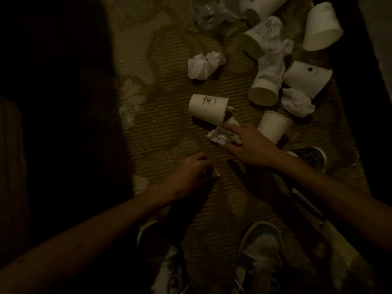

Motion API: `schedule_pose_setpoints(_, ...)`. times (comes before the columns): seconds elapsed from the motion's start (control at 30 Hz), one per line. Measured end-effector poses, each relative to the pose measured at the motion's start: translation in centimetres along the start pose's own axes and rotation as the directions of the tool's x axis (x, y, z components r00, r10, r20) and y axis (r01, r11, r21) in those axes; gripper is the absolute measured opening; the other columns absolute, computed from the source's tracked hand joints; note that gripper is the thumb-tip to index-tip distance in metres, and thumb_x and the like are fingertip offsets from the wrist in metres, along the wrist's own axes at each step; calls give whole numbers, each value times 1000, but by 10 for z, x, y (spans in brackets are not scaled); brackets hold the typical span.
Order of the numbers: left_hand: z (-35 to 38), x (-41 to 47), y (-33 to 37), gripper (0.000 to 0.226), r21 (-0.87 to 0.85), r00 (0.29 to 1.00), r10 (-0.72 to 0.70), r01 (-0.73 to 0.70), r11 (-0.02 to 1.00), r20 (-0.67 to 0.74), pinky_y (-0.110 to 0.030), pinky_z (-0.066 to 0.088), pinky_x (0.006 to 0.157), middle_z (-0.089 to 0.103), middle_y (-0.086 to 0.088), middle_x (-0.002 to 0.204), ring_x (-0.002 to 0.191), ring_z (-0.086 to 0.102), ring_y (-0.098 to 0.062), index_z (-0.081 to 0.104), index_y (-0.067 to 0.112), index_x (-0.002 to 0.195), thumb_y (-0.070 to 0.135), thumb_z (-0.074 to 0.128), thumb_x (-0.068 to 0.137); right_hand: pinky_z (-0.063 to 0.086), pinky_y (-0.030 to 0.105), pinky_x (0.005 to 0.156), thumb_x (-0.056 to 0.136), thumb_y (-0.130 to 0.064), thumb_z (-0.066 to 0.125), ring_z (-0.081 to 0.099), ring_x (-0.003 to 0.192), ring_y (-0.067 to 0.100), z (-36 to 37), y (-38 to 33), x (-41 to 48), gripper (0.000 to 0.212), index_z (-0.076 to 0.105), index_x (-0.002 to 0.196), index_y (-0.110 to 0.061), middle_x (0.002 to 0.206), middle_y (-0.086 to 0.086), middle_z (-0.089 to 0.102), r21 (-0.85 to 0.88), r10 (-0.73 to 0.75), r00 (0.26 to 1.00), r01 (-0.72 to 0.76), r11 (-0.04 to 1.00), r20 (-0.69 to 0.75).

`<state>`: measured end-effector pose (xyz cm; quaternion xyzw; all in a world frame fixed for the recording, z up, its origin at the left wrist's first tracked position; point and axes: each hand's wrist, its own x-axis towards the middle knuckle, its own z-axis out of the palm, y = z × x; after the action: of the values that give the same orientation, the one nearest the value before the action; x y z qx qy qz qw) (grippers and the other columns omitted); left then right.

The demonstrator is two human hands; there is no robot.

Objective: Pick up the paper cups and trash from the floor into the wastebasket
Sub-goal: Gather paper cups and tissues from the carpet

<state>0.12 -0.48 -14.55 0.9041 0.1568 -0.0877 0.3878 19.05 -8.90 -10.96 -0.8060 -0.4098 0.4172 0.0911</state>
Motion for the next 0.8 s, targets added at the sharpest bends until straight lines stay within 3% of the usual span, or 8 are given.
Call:
schedule_pose_setpoints(0.2, -14, 2, 8, 17, -525, 925, -322, 175, 833, -202, -7, 47, 71, 64, 21, 91, 89, 61, 10, 63, 34, 95, 27, 75, 86, 44, 30, 95, 94, -34, 61, 53, 121, 26, 13, -3, 3, 39, 60, 131, -22, 132, 13, 54, 9, -107, 994, 107, 994, -25)
schedule_pose_setpoints(0.33, -22, 1, 11, 15, -701, 862, -488, 265, 662, -135, -11, 51, 66, 70, 15, 88, 84, 66, 1, 68, 32, 84, 20, 77, 84, 44, 6, 64, 94, -31, 61, 62, 80, 1, 6, 0, -13, 24, 75, 105, -16, 103, -6, 69, 114, -20, 1000, 22, 993, -19)
schedule_pose_setpoints(0.4, -28, 3, 17, 13, -841, 823, -567, 287, 458, -28, -19, 53, 63, 73, 8, 80, 82, 69, -11, 72, 25, 75, 22, 71, 88, 47, 9, 59, 95, -30, 56, 66, 68, 1, 1, 0, -20, 25, 78, 90, -18, 89, -6, 75, 300, 63, 998, -61, 952, 1)
schedule_pose_setpoints(0.47, -38, 6, 28, 31, -935, 828, -533, 308, 174, 174, -25, 56, 64, 76, 1, 83, 85, 72, -20, 77, 21, 76, 38, 58, 94, 55, 21, 66, 96, -23, 53, 70, 67, 9, -7, -9, -26, 28, 75, 83, -12, 81, 3, 75, 590, 147, 989, -137, 796, 30)
schedule_pose_setpoints(0.53, -46, 8, 39, 49, -958, 879, -396, 287, -6, 266, -26, 59, 65, 77, -5, 94, 85, 74, -19, 81, 20, 87, 53, 45, 94, 60, 28, 67, 98, -14, 49, 72, 67, 18, -17, -18, -32, 26, 69, 87, -1, 80, 10, 74, 811, 156, 986, -138, 568, 59)
schedule_pose_setpoints(0.63, -54, 12, 55, 73, -959, 924, -258, 269, -88, 283, -29, 58, 70, 72, -15, 115, 96, 72, -23, 67, 8, 123, 64, 28, 96, 61, 31, 66, 99, -24, 42, 73, 73, 23, -28, -29, -44, 36, 64, 104, 4, 85, 11, 76, 912, 102, 985, -168, 375, 139)
schedule_pose_setpoints(0.73, -55, 15, 68, 80, -946, 931, -176, 300, -127, 319, -41, 52, 92, 70, -14, 119, 110, 68, -26, 70, 15, 116, 73, 20, 93, 59, 29, 64, 90, -36, 47, 73, 76, 23, -28, -35, -53, 40, 67, 105, -5, 88, 10, 76, 908, 26, 983, -177, 379, 181)
schedule_pose_setpoints(0.8, -53, 18, 74, 76, -948, 920, -233, 308, -75, 317, -40, 54, 88, 74, -10, 108, 99, 72, -22, 72, 18, 107, 72, 20, 94, 56, 28, 63, 79, -48, 53, 72, 78, 21, -26, -37, -57, 45, 72, 96, -11, 92, 10, 76, 907, -10, 978, -188, 378, 207)
